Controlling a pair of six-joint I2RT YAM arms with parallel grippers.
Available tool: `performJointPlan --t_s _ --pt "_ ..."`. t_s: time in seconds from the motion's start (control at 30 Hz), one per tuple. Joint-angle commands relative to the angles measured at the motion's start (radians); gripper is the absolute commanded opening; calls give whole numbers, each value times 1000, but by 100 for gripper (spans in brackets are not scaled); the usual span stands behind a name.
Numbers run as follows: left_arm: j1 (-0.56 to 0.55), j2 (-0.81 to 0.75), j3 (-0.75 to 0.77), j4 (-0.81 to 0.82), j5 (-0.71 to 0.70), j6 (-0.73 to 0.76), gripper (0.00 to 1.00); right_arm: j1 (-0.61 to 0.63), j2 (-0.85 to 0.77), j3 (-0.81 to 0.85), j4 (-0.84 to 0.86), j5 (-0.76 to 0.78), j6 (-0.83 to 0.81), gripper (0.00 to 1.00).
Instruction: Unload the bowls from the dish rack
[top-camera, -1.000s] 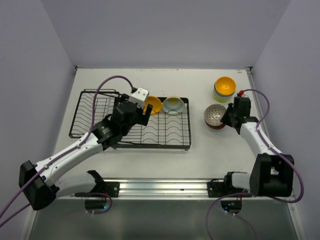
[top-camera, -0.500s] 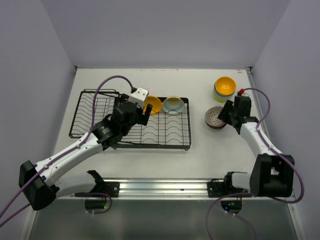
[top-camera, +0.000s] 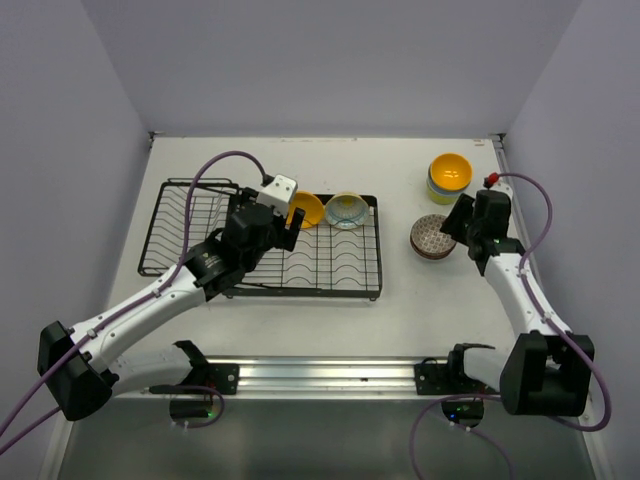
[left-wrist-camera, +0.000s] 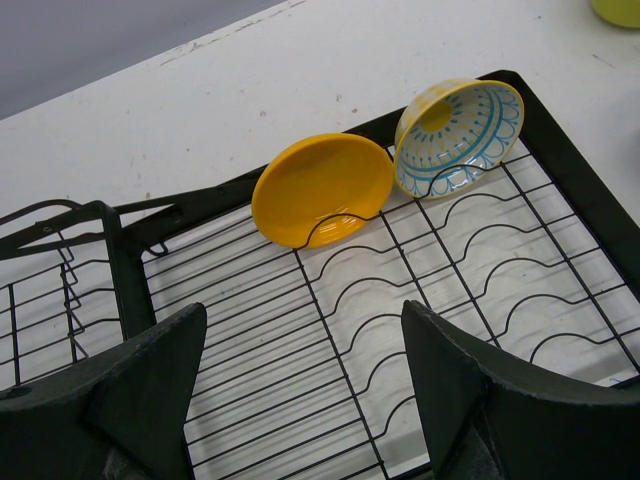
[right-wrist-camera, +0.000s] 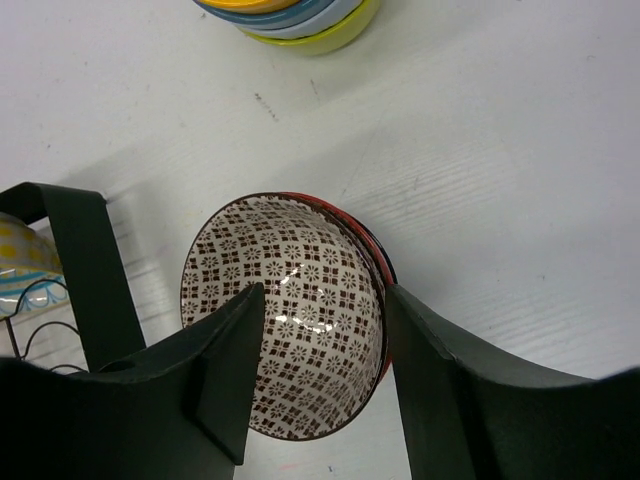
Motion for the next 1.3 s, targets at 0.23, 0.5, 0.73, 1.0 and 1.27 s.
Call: performJointPlan --t_s 0.23,0.5,0.73,1.0,1.27 --pt "-11 -4 8 19 -3 15 82 -3 -14 1 20 81 -18 29" --pt "-11 6 8 19 -4 18 82 -3 21 -14 17 105 -10 13" --pt "-12 13 9 15 -3 18 82 -3 47 -31 27 125 -8 13" --pt "-12 21 11 15 -1 18 82 -4 40 -20 30 101 -7 14" --pt "-12 27 -2 34 -1 33 82 -4 -71 15 7 44 5 33"
